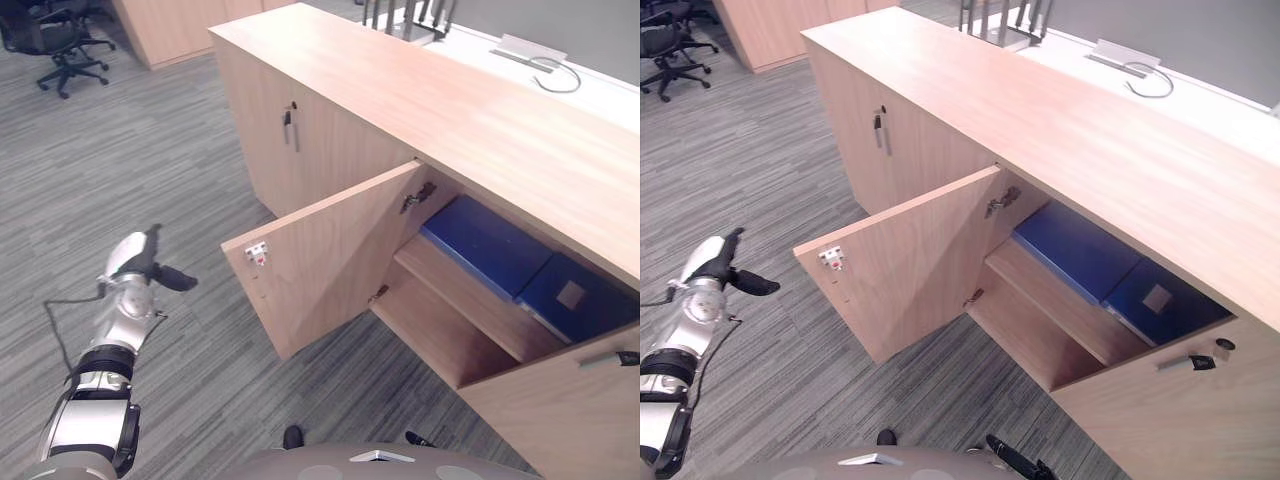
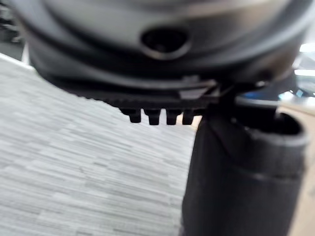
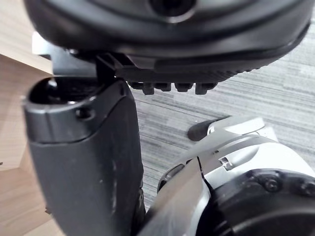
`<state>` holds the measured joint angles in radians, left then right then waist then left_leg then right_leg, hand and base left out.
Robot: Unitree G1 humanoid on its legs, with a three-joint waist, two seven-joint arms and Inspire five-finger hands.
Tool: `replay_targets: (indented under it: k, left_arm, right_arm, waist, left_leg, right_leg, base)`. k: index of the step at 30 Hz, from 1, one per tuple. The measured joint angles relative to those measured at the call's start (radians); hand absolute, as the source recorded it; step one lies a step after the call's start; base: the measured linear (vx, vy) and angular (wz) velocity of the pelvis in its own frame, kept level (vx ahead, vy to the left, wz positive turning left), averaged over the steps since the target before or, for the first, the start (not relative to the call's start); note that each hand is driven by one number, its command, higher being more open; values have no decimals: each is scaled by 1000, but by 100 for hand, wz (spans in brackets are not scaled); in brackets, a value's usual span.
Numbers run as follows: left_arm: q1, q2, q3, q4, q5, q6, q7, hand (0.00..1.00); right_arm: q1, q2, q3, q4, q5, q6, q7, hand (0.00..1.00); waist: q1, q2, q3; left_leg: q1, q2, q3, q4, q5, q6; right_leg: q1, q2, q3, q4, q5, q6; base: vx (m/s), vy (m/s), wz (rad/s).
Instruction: Walk over to the cabinet, pick up the folder, carry it to the office cabinet, place the folder inside the office cabinet, then close the office cabinet door
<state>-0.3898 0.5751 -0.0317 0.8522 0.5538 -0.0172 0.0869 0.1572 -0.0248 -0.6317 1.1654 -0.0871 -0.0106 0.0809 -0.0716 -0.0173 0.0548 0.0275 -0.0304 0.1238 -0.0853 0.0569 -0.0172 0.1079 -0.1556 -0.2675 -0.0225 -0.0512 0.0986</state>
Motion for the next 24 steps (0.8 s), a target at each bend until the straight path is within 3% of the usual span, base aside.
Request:
replay_targets:
  k: [4, 7, 14, 16, 24]
  left_arm:
    - [-10, -25, -250, -15, 143, -36, -13, 100]
    - [-13, -13, -382, -34, 272, -72, -26, 100]
    - [5, -58, -679, -123, 357, -140, -80, 100]
    - [10, -99, -715, -161, 356, -169, -97, 100]
    - [20, -266, -796, -175, 308, -180, -155, 100]
  right_arm:
    - [-6, -4, -37, -2, -70, 0, 27, 100]
    - [-5, -14, -37, -4, -110, -1, 45, 100]
    - [-3, -49, -1, -36, -212, -11, 99, 100]
    - [-3, -61, 23, -47, -232, -14, 116, 100]
    - [8, -127, 119, -115, -408, -44, 239, 100]
  waist:
    - [-20, -2, 0]
    - [-30, -1, 1]
    - [-42, -2, 2]
    - [-46, -2, 2]
    - [-81, -1, 2]
  left_leg:
    - [18, 12, 32, 1, -14, -17]
    - [16, 18, 50, 0, -19, -19]
    - [14, 19, 87, 0, -36, -18]
    - [13, 20, 99, 0, -34, -13]
    - [15, 23, 116, 2, -37, -15]
  right_leg:
    - [-2, 2, 26, 4, 0, 0]
    - [-18, 4, 36, 11, 0, 0]
    - [-48, 2, 66, 23, 2, 6]
    - [-53, 2, 80, 23, 5, 11]
    - [-55, 3, 83, 16, 11, 22]
  base:
    - [31, -5, -25]
    - [-5, -11, -21]
    - [-15, 16, -14]
    - [20, 12, -26]
    - [14, -1, -5]
